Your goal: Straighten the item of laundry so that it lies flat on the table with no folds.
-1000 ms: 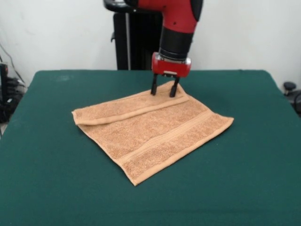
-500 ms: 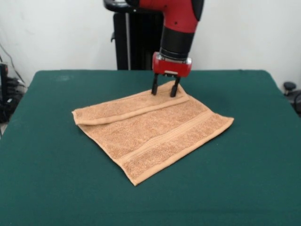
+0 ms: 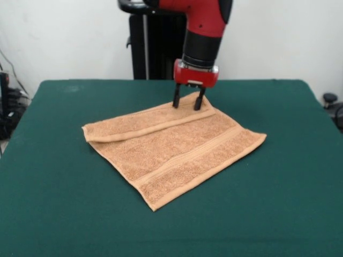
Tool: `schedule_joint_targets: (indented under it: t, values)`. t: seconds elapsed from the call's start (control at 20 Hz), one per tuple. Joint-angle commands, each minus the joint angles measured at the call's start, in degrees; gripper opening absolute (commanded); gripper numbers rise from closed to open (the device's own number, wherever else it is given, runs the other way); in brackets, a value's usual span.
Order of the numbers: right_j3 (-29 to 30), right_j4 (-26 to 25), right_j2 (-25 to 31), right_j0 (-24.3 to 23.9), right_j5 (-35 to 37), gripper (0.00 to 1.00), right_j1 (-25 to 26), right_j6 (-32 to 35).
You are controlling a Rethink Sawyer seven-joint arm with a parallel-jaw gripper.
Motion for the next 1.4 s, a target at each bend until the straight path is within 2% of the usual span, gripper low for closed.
schedule_joint_targets:
  t: [0.05,1.3,1.35,1.4]
  values:
    - [-2.97,3.47,4.29,1.65,0.71,1.0,3.64,8.1]
    - [-3.23,2.47,3.7,1.26,1.14,1.0,3.75,7.08]
    - [-3.19,2.42,3.93,1.03,1.6,0.0,3.69,6.94]
    - [-3.2,2.49,3.78,1.18,1.57,0.0,3.73,7.0]
